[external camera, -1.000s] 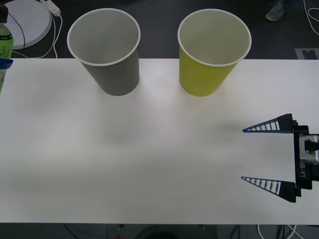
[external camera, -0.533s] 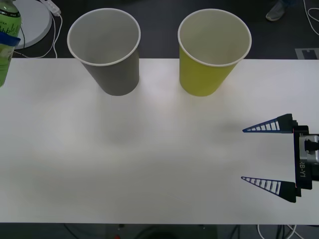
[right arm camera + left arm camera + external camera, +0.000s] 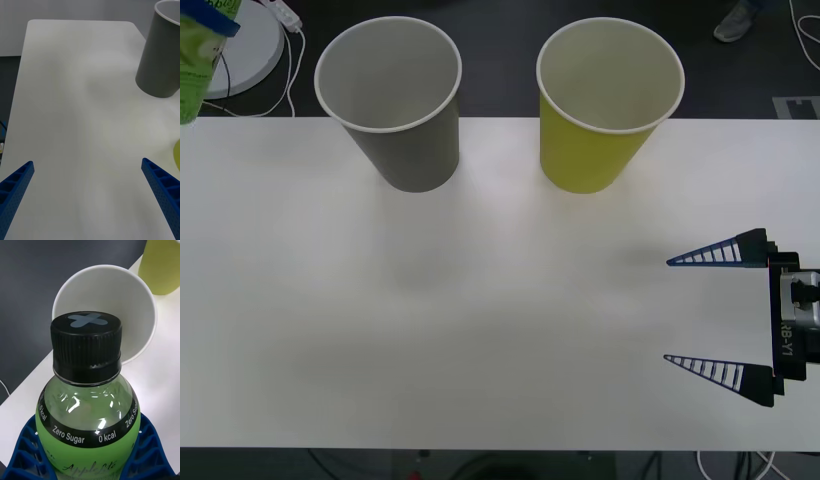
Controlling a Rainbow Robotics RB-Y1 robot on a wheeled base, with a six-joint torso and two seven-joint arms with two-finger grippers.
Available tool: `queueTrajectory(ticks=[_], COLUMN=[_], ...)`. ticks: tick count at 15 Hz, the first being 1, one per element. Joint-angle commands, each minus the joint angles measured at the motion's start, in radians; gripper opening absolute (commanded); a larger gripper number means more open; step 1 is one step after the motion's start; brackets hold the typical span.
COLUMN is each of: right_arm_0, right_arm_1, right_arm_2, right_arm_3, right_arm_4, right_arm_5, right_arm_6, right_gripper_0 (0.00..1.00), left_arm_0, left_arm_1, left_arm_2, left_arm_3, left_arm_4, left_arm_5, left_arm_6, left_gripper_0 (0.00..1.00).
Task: Put the can into the green bin and the plastic bottle into the gray bin
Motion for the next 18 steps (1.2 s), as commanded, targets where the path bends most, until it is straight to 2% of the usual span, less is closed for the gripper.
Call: queueTrajectory(ticks=[1, 4, 9, 18], right_arm_0=[0.000, 0.000, 0.000, 0.000], right_arm_1=[0.000, 0.000, 0.000, 0.000], right_arm_2=[0.000, 0.000, 0.000, 0.000], right_arm_3=[0.000, 0.000, 0.000, 0.000], right_arm_4=[0.000, 0.000, 0.000, 0.000], right_arm_5=[0.000, 0.000, 0.000, 0.000], right_arm_6=[0.000, 0.000, 0.000, 0.000], right_gripper_0=[1.00, 1.00, 1.00, 1.00], left_arm_0=[-0.143, -0.229, -0.286, -0.326], left_arm_1=[-0.061, -0.128, -0.248, -0.394], left_arm_2=[-0.137, -0.208, -0.208, -0.208], left_arm_3=[0.094, 0.192, 0.323, 0.447], left_arm_4=[-0.013, -0.018, -0.055, -0.118], left_arm_5=[0.000, 0.000, 0.005, 0.092], left_arm_6=[-0.007, -0.018, -0.023, -0.023], left_gripper_0=[0.00, 0.00, 0.00, 0.00])
